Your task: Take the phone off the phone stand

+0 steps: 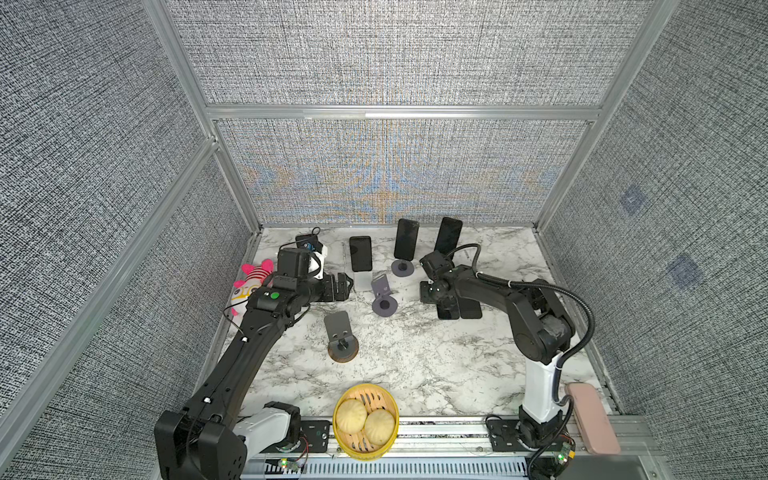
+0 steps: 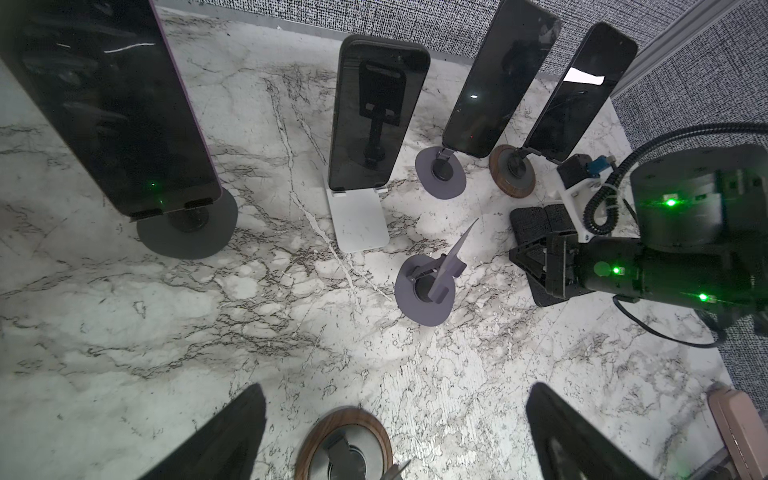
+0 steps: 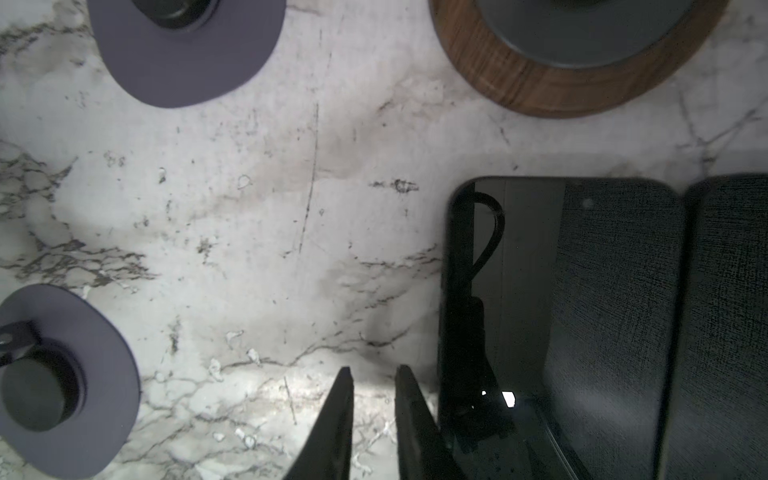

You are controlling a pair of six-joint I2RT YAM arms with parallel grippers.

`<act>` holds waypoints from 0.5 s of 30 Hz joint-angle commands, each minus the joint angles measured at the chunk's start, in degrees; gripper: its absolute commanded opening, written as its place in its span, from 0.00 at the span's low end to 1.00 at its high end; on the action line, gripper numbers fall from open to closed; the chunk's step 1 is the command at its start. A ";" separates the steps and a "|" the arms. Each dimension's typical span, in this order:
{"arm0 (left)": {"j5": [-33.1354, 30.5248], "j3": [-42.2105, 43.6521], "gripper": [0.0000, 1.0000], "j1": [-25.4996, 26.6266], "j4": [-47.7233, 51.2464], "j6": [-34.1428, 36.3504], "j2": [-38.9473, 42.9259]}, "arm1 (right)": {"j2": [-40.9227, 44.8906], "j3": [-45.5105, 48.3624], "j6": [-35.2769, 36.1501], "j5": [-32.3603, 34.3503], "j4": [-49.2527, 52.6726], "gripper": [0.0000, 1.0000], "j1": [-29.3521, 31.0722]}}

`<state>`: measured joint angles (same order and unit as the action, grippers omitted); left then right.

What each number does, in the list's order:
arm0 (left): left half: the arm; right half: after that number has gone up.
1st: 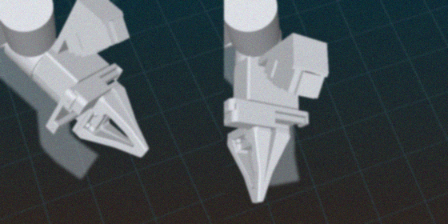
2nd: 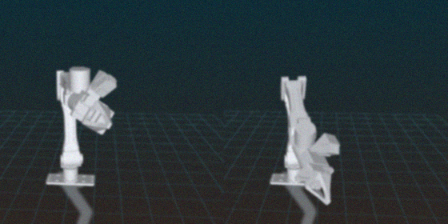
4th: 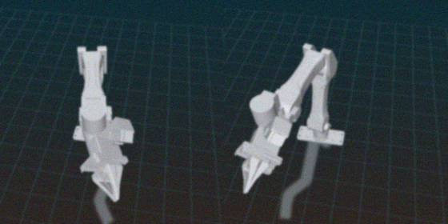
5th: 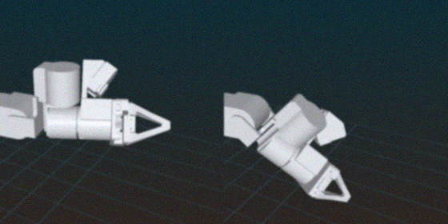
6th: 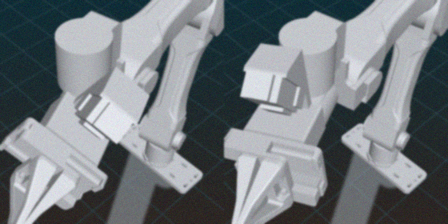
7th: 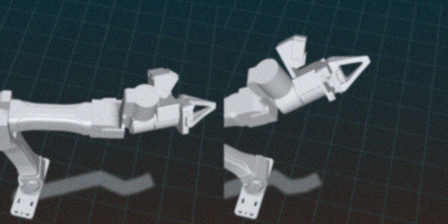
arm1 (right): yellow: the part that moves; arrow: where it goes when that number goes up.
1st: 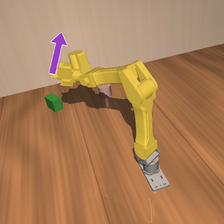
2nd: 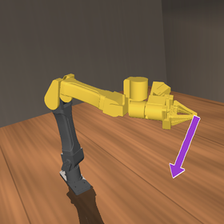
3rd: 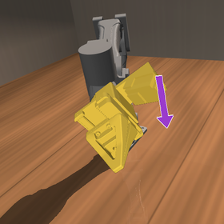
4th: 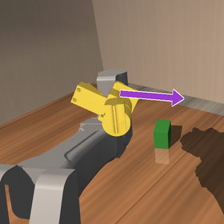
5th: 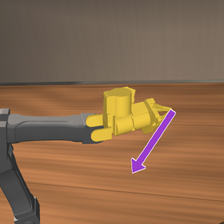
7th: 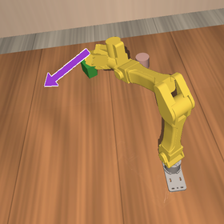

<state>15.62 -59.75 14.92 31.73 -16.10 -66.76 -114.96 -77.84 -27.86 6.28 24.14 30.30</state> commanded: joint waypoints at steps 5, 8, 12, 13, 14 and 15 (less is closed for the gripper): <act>0.89 0.07 0.99 0.01 -1.36 0.36 -0.03 | -1.73 -1.28 -0.18 1.43 1.85 0.21 -0.07; 0.83 0.07 0.99 -0.05 -1.38 0.45 0.08 | -1.48 -0.84 -0.19 2.15 1.90 0.21 -0.07; 1.06 -0.02 0.99 -0.02 -1.24 0.44 0.05 | -1.63 -1.09 -0.52 2.15 2.21 0.21 -0.15; 1.00 -0.02 0.99 -0.03 -1.30 0.39 0.07 | -1.75 -1.33 -0.60 2.37 2.41 0.21 -0.16; 0.99 -0.09 0.99 -0.04 -1.31 0.45 0.14 | -1.87 -1.43 -0.70 2.60 2.63 0.21 -0.24; 0.92 -0.02 0.99 -0.06 -1.25 0.45 0.19 | -1.91 -1.48 -0.66 2.80 2.53 0.21 -0.20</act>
<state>15.66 -59.75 14.92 31.38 -16.10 -66.76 -116.57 -79.05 -28.08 7.62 24.47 30.17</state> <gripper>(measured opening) 0.988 0.210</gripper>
